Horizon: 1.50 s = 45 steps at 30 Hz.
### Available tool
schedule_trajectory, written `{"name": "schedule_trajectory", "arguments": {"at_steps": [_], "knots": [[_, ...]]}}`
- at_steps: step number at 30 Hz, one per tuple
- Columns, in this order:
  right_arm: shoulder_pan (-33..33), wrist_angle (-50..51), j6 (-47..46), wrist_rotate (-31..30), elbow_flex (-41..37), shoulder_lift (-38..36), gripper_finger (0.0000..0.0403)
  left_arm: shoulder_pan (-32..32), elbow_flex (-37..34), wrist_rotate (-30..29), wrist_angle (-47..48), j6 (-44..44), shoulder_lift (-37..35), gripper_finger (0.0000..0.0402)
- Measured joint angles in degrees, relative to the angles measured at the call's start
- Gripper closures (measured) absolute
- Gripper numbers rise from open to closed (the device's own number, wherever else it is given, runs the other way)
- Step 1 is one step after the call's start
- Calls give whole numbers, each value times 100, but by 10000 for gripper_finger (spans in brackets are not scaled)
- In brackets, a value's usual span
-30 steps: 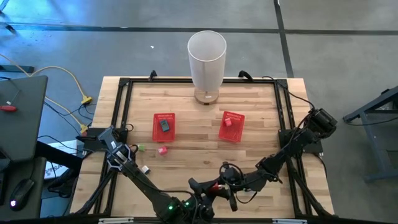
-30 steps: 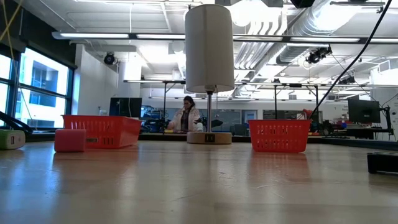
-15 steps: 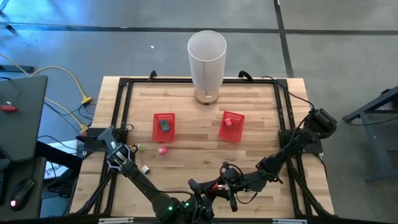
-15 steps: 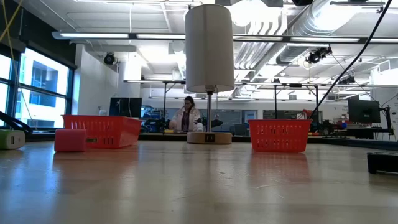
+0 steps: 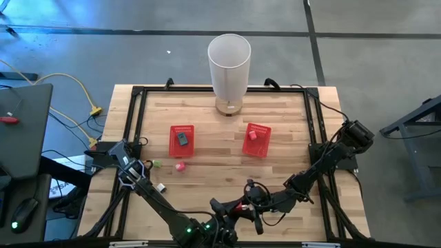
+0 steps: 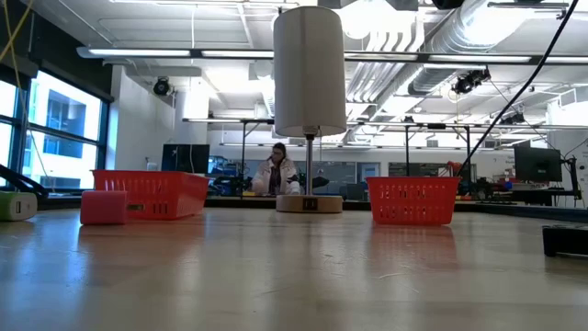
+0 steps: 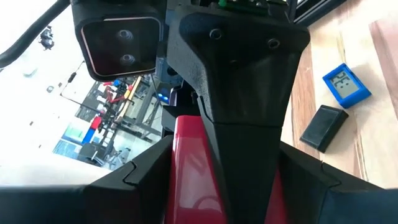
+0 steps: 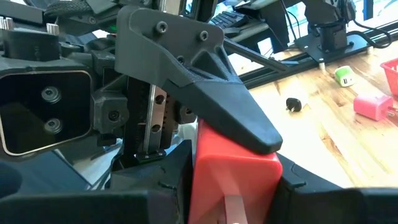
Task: Pick & Place Office items
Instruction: Put the red charger adapter into the right red bin
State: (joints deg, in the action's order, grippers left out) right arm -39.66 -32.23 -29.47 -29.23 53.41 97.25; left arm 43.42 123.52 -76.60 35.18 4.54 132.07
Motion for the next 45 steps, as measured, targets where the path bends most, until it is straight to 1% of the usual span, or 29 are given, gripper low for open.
{"name": "schedule_trajectory", "arguments": {"at_steps": [6,13,22,27,29,32,36,38,42,45], "knots": [[0,24,-33,2,0,0,288,0,0,55,-66,31,-2,182],[0,66,106,96,-7,4,292,17,0,199,-123,-17,-7,164],[0,55,82,89,-8,4,294,20,0,300,-112,129,-15,161],[-4,66,61,98,-11,7,294,22,2,474,-110,183,-24,157],[0,138,75,29,-21,9,294,35,9,483,-143,173,-24,148],[16,174,52,15,-40,36,295,56,21,446,-248,66,-46,124],[0,121,-6,62,-31,15,296,109,20,417,-407,363,-46,91],[2,134,4,61,-29,15,296,130,20,310,-465,358,-46,79],[4,201,82,-166,-22,15,296,223,20,-144,-539,19,-44,70],[2,312,120,-243,-22,15,296,304,20,-149,-536,13,-44,69]]}}
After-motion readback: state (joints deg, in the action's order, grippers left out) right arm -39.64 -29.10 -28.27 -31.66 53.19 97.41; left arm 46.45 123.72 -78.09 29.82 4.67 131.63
